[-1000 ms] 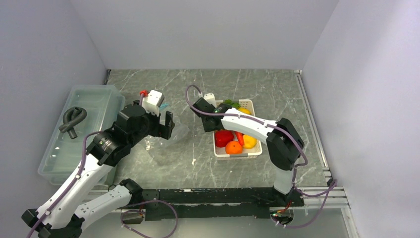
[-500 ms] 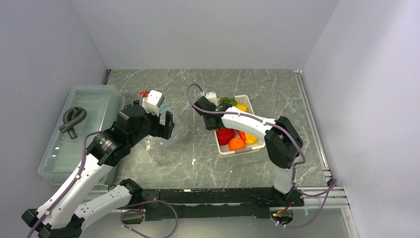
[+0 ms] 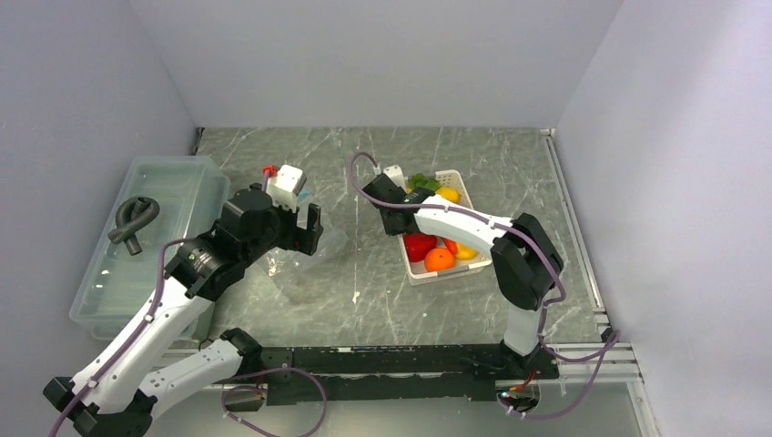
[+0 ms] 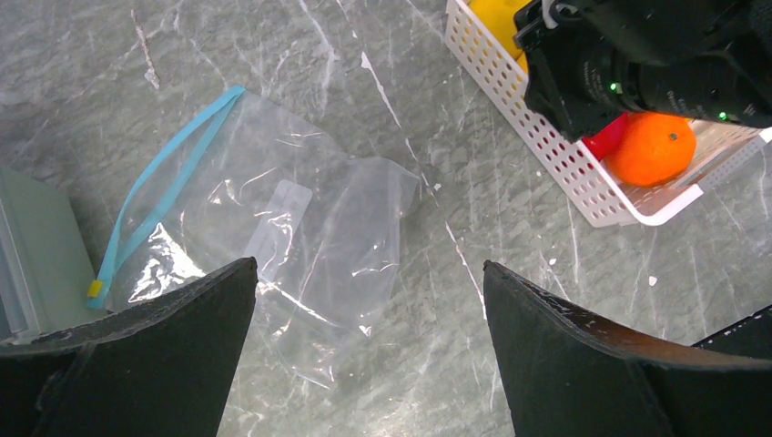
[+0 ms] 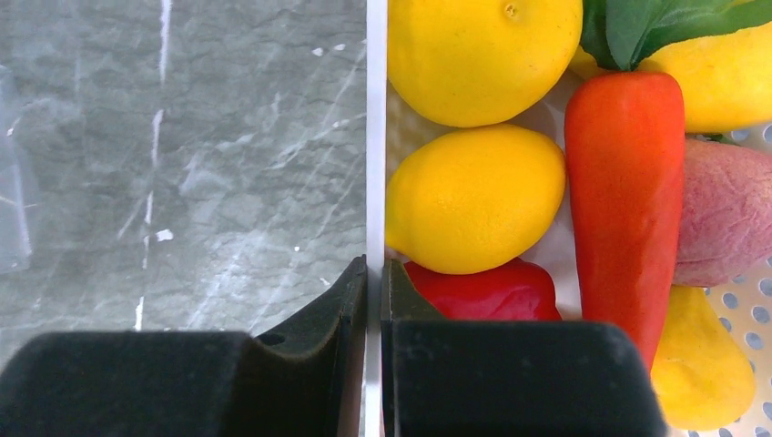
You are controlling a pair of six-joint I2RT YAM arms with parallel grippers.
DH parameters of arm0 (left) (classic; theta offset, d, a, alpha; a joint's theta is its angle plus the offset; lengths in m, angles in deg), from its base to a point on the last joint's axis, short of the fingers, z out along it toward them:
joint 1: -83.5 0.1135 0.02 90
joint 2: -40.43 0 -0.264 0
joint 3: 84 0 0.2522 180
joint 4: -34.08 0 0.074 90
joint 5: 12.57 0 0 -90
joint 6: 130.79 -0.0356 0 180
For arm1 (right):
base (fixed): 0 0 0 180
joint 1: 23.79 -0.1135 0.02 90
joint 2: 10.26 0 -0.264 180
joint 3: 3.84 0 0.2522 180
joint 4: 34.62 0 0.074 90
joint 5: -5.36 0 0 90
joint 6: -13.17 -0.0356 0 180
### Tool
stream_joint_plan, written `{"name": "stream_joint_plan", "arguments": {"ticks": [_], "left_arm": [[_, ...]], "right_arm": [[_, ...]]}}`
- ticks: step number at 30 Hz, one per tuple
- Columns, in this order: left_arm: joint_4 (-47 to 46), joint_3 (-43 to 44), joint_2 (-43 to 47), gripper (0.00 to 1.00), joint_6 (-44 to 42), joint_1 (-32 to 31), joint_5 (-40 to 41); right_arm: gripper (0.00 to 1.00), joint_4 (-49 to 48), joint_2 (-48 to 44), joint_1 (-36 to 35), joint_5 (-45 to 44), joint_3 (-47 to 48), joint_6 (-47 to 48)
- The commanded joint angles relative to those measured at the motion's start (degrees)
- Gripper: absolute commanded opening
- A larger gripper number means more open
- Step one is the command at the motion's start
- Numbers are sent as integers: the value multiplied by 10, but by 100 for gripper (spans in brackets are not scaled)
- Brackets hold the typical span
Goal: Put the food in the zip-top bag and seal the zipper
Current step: Adjust the bin at the center of the board.
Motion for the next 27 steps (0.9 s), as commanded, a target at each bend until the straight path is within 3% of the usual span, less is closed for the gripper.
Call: {"name": "stream_joint_plan", "arguments": {"ticks": [1, 6, 9, 17, 27], "left_arm": [[-10, 0, -11, 99, -6, 1, 3], [-5, 2, -27, 99, -6, 1, 9], [-6, 2, -28, 99, -6, 1, 13], [-5, 0, -25, 99, -4, 2, 33], [9, 2, 1, 99, 13, 3, 140]], "right_arm": [[0, -27, -37, 22, -7, -21, 28], [0, -35, -50, 25, 8, -31, 33], [18, -39, -60, 25, 22, -28, 30], [46, -23, -101, 18, 50, -1, 28], [61, -59, -145, -11, 179, 17, 23]]}}
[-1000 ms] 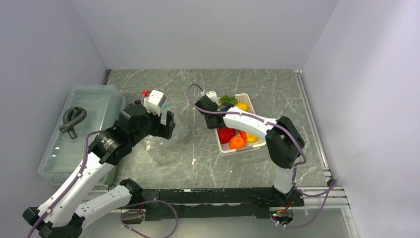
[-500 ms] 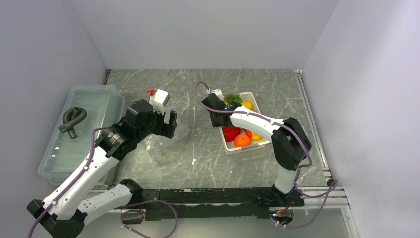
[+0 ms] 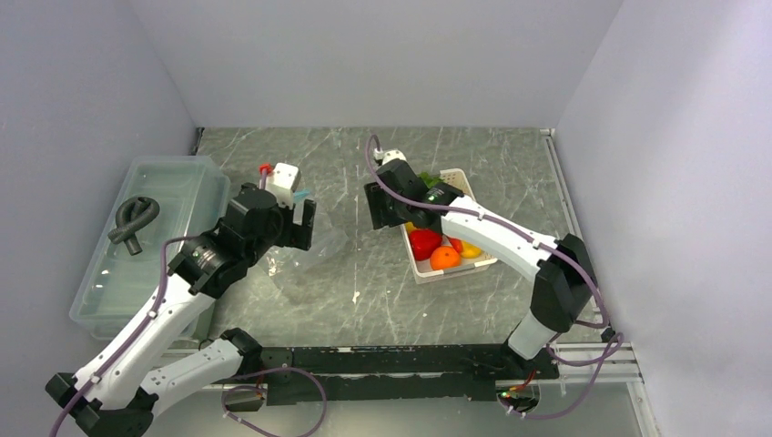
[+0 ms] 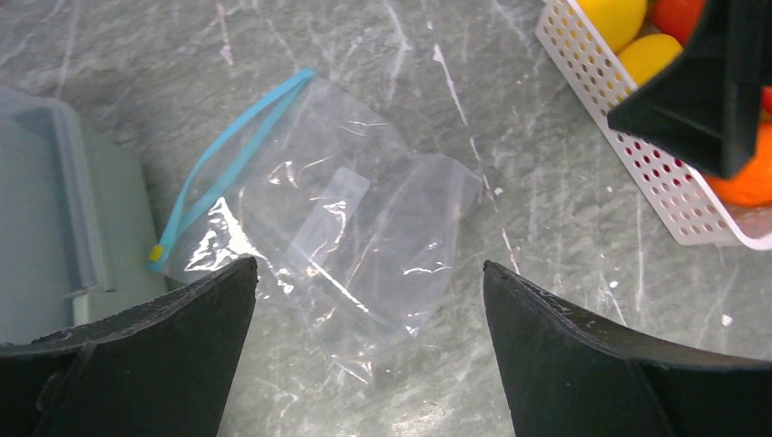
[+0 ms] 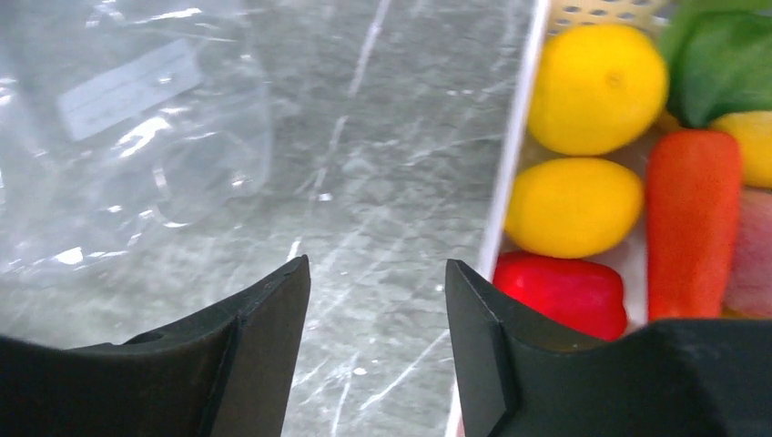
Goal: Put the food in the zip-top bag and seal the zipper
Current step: Adjust the bin at the center of the board, then pick up the zipper food storage bag at the center of the board.
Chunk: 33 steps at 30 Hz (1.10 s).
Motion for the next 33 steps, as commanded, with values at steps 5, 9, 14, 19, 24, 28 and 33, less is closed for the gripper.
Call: {"name": "stream_joint_plan", "arguments": {"ticks": [5, 9, 14, 19, 24, 28, 33], "left_arm": [[17, 8, 28, 100, 27, 14, 137], [27, 13, 35, 95, 45, 31, 166], [38, 16, 51, 90, 64, 49, 199], [42, 13, 80, 91, 77, 57, 239], [36, 10, 103, 90, 81, 76, 242], [38, 11, 121, 90, 88, 102, 247], [29, 6, 139, 90, 87, 120, 238]], "right_arm": [[68, -74, -14, -38, 129, 32, -12], [73, -86, 10, -63, 148, 55, -18], [80, -112, 47, -81, 163, 80, -31], [83, -96, 110, -104, 158, 150, -34], [87, -65, 177, -128, 137, 232, -19], [89, -36, 241, -142, 134, 302, -16], [90, -2, 293, -152, 106, 365, -13]]}}
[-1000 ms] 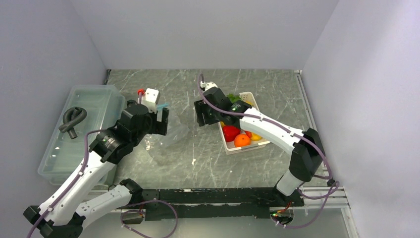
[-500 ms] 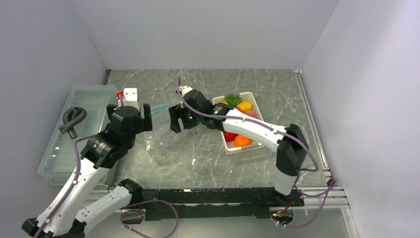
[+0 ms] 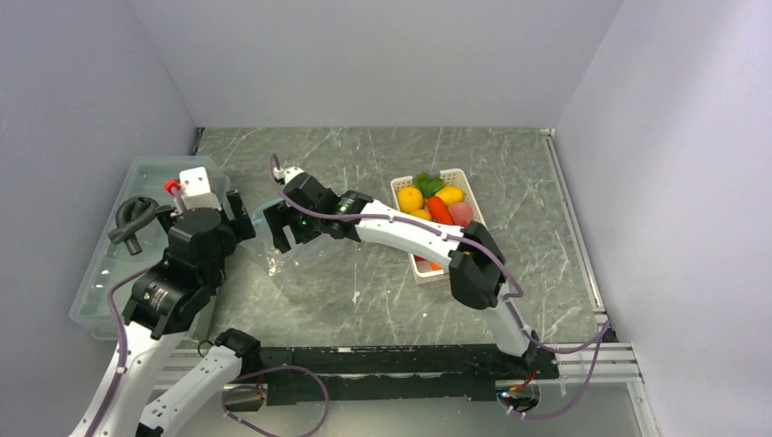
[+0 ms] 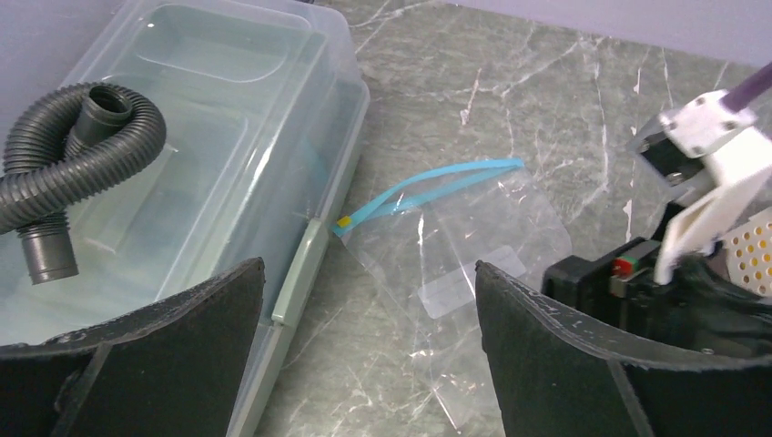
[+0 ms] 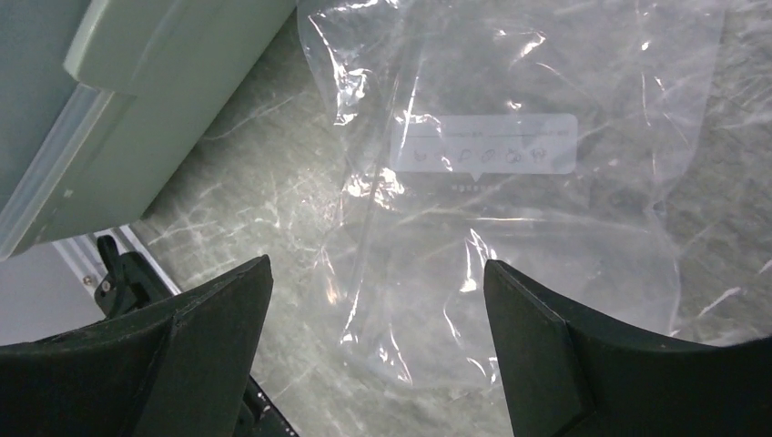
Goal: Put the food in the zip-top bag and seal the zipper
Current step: Pick up the zipper food storage bag at the center of the board.
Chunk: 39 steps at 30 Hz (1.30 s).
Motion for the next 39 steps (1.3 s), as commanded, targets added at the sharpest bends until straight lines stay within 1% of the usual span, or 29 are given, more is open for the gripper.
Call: {"name": "stream_joint_plan", "arguments": {"ticks": [1, 5, 9, 16, 20, 24, 27, 30, 37, 38, 39], "left_arm": [[-14, 6, 16, 90, 12, 16, 14], [-17, 5, 21, 90, 12, 25, 7], [-20, 4, 25, 90, 12, 32, 2], [-22, 3, 26, 90, 11, 36, -5], [-22, 3, 27, 90, 12, 37, -5], [-22, 3, 27, 90, 11, 38, -7], [-22, 3, 28, 90, 11, 38, -9], [-23, 3, 27, 90, 11, 38, -10], [-22, 2, 23, 90, 10, 38, -10], [-22, 2, 23, 90, 11, 39, -9], [-22, 2, 23, 90, 11, 39, -10]], "right_arm": [[91, 42, 32, -10, -35, 68, 9], [91, 54, 61, -15, -47, 90, 10], [91, 51, 80, -17, -57, 90, 11], [87, 67, 117, -23, -77, 118, 20], [82, 74, 132, -27, -93, 129, 27], [75, 81, 140, -31, -118, 131, 38], [67, 86, 141, -33, -135, 126, 44], [53, 81, 136, -33, -141, 113, 48], [16, 65, 114, -34, -145, 72, 62], [9, 62, 111, -34, -146, 66, 63], [0, 59, 105, -34, -148, 58, 64]]}}
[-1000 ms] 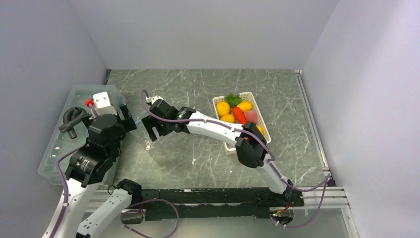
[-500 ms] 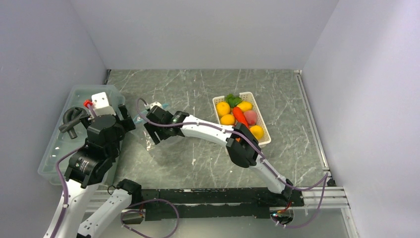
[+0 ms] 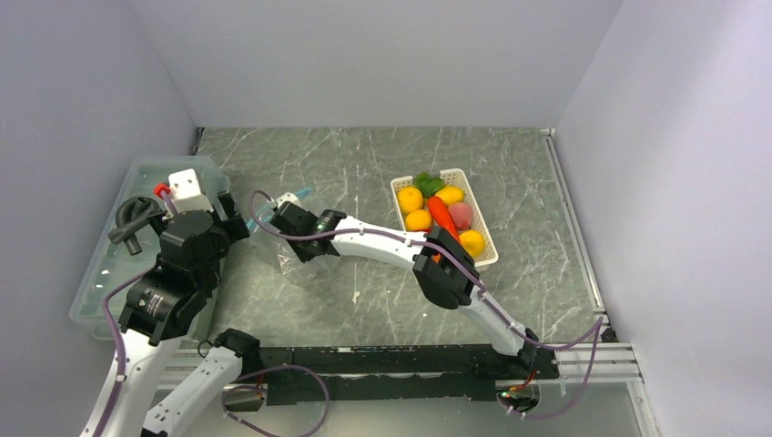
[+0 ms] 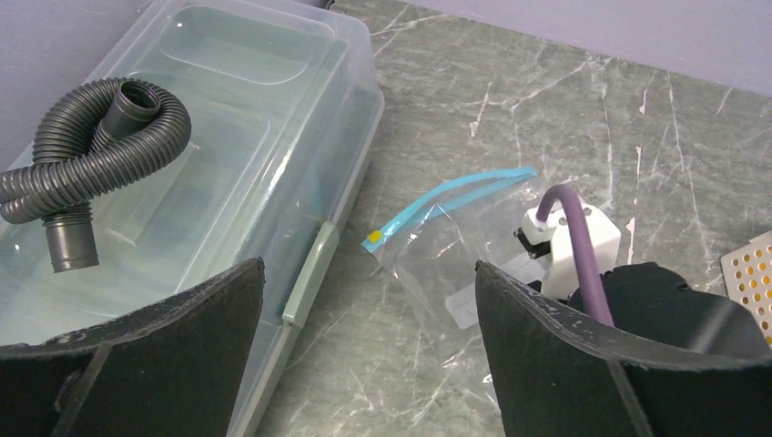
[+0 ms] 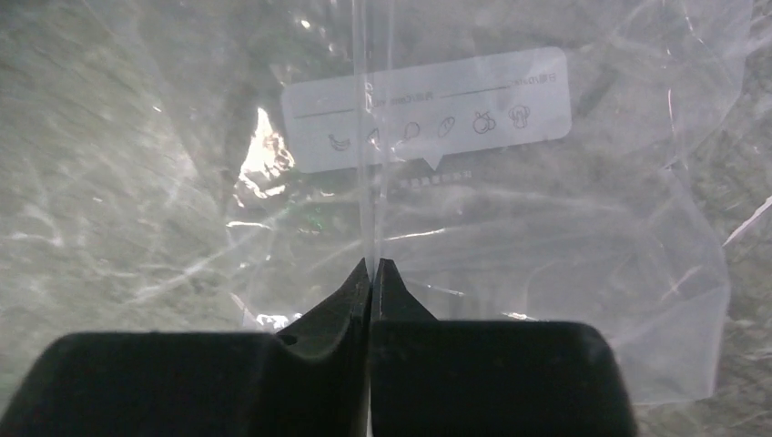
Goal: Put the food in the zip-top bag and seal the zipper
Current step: Pick up the zipper food storage bag at the center of the board.
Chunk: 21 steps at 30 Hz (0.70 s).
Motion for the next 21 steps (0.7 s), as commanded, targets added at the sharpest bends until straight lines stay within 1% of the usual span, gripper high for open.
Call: {"name": "stream_joint_plan", "arguments": {"ticks": [1, 11, 21], "left_arm": [[-20, 2, 0, 90, 9, 4, -3], [-23, 1, -10, 90, 8, 6, -13], [-25, 0, -15, 91, 6, 9, -24]], "right_arm": [[0, -20, -38, -2, -22, -27, 11], [0, -90, -132, -2, 44, -117, 19], [0, -120, -225, -2, 40, -197, 51]]}}
